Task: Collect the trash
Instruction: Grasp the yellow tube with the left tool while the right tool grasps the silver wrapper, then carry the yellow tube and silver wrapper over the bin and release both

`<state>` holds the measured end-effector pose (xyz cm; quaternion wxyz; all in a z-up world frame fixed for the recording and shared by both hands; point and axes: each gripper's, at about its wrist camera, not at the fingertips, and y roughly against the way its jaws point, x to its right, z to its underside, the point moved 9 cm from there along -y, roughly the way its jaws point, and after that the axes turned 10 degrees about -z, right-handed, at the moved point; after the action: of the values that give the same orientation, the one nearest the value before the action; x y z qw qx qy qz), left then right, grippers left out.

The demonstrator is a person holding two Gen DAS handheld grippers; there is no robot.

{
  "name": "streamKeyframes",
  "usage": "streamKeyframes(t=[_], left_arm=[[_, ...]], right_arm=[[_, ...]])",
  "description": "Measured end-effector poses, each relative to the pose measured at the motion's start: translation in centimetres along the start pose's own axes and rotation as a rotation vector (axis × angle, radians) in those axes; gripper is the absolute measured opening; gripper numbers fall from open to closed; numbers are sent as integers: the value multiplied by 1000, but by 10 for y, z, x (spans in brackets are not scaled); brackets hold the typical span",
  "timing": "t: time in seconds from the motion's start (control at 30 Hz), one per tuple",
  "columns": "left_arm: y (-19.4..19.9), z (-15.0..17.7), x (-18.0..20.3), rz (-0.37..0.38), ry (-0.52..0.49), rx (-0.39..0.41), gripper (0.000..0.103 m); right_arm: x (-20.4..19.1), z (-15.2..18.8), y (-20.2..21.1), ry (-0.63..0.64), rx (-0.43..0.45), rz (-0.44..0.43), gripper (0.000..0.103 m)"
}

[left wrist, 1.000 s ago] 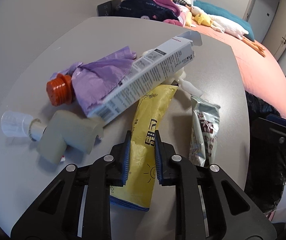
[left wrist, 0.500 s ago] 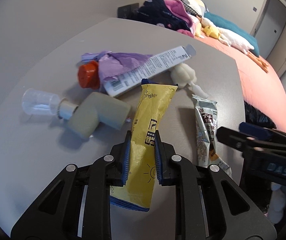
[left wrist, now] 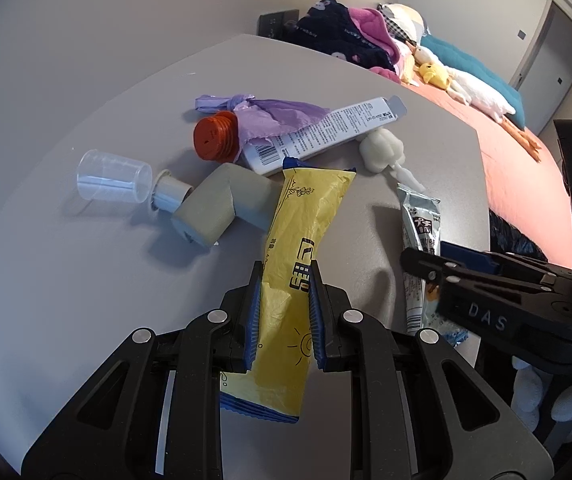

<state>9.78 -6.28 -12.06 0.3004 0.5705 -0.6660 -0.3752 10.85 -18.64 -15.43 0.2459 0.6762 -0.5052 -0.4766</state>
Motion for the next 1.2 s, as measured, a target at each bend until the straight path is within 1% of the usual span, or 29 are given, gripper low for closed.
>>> streamKeyframes(t=[0.1,0.17,0.43,0.7,0.93,1.2], left_arm=[[-1,1,-1,-1,0,0,20],[-1,-1,1,3,-1,2,20],[8,-3,13,28,-10,20,20],[22,-15,33,72,-19,43,20],[32,-27,61,120,-51,62,20],[40,-36,105,178,-125,81,20]], right_arm=[[3,1,1,-18,-8,-31,20],[3,0,6,-21,2,-46,19],[0,-6,33,-22,44,-77,19],[5,-9,64,-39,94,-100,19],[24,-9,94,-71,148,-96,19],[52,-6,124,-118,201,-69,19]])
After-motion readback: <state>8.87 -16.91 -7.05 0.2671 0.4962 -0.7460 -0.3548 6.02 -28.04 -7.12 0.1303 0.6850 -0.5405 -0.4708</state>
